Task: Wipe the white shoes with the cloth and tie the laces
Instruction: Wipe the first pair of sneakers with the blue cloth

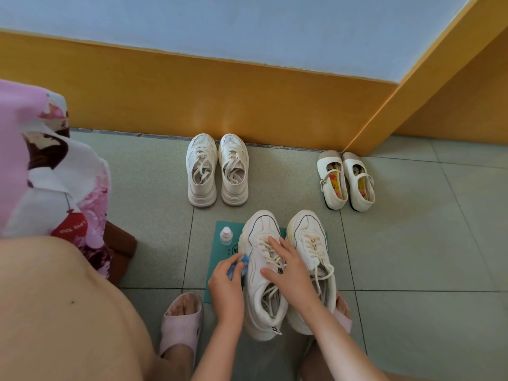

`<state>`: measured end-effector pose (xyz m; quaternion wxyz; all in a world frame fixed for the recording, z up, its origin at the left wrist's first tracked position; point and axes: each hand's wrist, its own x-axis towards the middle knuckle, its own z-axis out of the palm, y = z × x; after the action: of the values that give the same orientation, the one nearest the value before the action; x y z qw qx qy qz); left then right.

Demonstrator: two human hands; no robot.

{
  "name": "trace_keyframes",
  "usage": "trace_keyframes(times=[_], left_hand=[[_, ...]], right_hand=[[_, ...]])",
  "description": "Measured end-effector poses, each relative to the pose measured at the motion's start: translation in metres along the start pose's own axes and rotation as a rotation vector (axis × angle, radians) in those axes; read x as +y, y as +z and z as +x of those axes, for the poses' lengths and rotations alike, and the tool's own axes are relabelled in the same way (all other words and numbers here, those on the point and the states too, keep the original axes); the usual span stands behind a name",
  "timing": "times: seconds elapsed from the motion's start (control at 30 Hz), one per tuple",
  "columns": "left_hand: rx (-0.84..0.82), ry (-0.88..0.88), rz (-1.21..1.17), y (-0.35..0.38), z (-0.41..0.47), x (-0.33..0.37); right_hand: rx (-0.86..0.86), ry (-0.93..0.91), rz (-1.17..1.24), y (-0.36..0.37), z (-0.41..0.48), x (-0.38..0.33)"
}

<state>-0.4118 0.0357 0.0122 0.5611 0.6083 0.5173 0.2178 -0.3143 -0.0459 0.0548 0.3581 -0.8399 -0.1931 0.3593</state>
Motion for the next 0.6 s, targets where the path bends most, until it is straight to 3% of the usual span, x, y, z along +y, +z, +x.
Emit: trace_keyframes(times=[0.3,0.6], left_hand=[[0.053,0.111,0.063,0.023,0.024,0.011],[-0.026,0.074,0.036,0.01,0.008,0.0]], right_hand=[[0.01,-0.009,0.013,0.003,0.002,0.004],[0.01,-0.004,0.015,0.002,0.003,0.006]])
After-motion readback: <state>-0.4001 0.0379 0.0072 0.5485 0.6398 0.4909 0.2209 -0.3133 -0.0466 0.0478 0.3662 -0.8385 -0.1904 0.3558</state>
